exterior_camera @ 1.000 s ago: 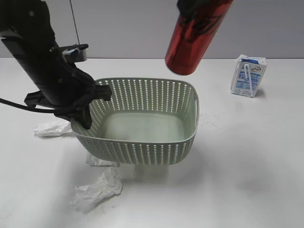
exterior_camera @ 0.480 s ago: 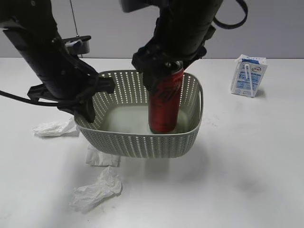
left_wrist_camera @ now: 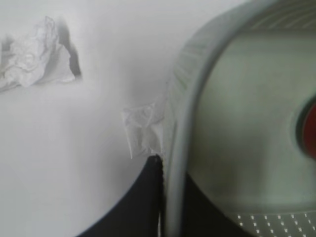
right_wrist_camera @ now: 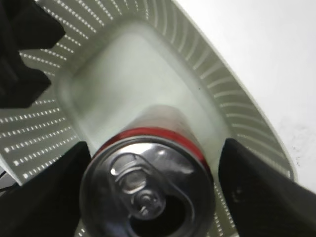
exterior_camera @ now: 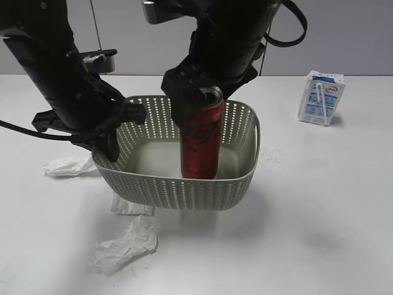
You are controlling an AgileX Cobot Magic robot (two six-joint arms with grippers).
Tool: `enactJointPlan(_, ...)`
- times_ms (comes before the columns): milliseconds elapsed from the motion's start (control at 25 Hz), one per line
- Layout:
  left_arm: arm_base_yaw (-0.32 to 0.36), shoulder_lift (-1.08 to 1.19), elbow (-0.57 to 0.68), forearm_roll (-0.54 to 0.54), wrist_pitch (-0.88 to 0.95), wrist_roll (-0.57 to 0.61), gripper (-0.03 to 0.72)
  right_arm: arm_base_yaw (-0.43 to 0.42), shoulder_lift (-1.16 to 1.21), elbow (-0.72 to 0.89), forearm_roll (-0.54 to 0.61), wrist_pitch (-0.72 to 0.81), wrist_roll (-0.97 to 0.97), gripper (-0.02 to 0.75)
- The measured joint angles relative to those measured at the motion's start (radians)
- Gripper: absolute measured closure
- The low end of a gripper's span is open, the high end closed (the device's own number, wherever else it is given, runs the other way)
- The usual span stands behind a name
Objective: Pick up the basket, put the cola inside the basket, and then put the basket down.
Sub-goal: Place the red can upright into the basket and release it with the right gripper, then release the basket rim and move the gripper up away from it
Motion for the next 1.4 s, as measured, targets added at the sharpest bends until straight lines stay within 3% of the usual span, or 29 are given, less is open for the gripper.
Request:
enactJointPlan(240, 0.000, 0.000, 0.000, 0.001, 0.004, 0.000, 0.691, 0.000, -0.051, -0.105, -0.018, 0.005, -0.001, 0.136)
enactJointPlan(520, 0.000, 0.000, 0.000, 0.002, 0.013, 0.000, 0.691, -0.024, -0.077, -0.245, -0.253, 0.039, 0.020, 0.142)
enactJointPlan(640, 0.000, 0.000, 0.000, 0.002, 0.014, -0.003, 0.691, -0.093, -0.077, -0.249, -0.271, 0.078, 0.026, 0.143)
enactJointPlan(800, 0.000, 0.000, 0.000, 0.001, 0.017, -0.024, 0.691, -0.262, -0.090, -0.232, -0.238, 0.103, 0.034, 0.143)
enactJointPlan(1080, 0.000, 0.016, -0.012, 0.002, 0.001, -0.047, 0.691, -0.509, -0.223, -0.082, -0.132, 0.105, 0.043, 0.144)
enactJointPlan(1400, 0.000, 0.177, -0.202, 0.006, 0.036, -0.065, 0.691, -0.524, -0.565, 0.273, -0.095, 0.056, 0.026, 0.145)
